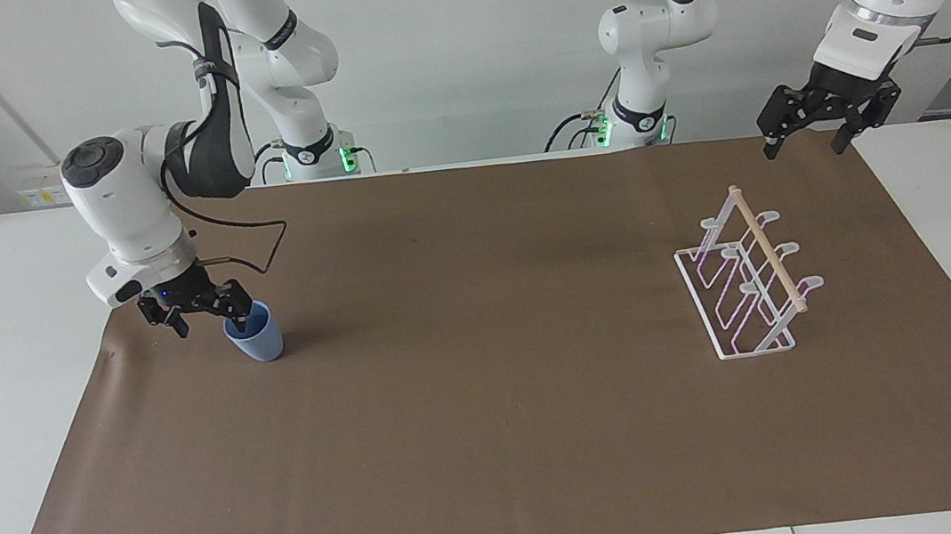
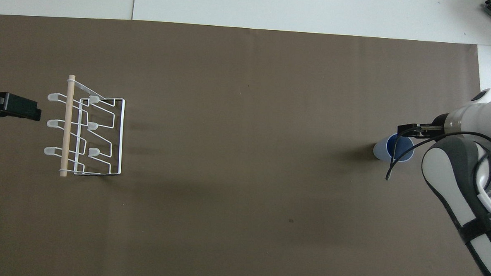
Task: Hang cup on cup holder
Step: 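Reach the right gripper to the blue cup and grasp its rim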
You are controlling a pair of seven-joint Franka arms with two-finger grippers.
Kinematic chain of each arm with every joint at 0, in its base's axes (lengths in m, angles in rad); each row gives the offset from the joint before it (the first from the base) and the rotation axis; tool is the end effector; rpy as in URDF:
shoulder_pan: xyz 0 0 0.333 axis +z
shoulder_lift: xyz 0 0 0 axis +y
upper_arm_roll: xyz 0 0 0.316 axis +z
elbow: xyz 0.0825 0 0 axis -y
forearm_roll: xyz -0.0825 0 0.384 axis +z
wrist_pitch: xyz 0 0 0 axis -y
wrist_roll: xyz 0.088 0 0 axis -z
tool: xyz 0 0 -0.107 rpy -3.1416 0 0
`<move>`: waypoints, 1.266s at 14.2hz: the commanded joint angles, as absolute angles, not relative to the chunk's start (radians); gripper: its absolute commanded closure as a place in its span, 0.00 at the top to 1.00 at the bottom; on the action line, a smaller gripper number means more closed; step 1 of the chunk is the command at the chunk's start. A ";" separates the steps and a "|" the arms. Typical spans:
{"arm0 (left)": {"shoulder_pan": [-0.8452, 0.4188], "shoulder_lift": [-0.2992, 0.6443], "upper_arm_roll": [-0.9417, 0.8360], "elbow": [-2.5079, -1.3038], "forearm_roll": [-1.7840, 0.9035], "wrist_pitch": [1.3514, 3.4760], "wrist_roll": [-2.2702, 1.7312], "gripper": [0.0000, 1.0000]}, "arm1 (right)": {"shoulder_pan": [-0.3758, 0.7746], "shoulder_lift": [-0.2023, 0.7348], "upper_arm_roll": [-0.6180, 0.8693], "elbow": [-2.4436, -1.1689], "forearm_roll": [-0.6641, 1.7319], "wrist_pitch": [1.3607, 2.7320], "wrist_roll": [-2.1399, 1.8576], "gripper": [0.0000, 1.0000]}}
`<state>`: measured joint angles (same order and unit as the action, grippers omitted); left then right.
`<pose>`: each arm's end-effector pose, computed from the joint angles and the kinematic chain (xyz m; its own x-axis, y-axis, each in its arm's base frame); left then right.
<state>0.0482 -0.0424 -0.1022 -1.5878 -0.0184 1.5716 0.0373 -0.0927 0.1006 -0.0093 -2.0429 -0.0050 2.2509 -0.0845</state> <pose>0.5407 -0.0325 0.6397 0.9955 -0.0912 0.0265 -0.0915 -0.9957 0.0131 0.5772 -0.0591 0.4034 0.9942 -0.0136 0.1064 -0.0152 -0.9998 0.0142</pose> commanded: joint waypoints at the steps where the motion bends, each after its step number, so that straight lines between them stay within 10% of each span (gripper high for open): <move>1: 0.058 -0.064 -0.107 -1.609 -0.012 1.572 0.029 1.00 | -0.092 0.086 -0.011 -2.097 0.014 2.324 -0.083 1.00; 18: 0.057 -0.066 -0.107 -1.614 -0.011 1.572 0.029 1.00 | -0.106 0.087 -0.012 -2.175 0.012 2.387 -0.101 1.00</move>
<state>0.0482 -0.0424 -0.1024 -1.5889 -0.0184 1.5716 0.0373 -0.0983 0.1002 -0.0152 -2.1609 -0.0002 2.3770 -0.0836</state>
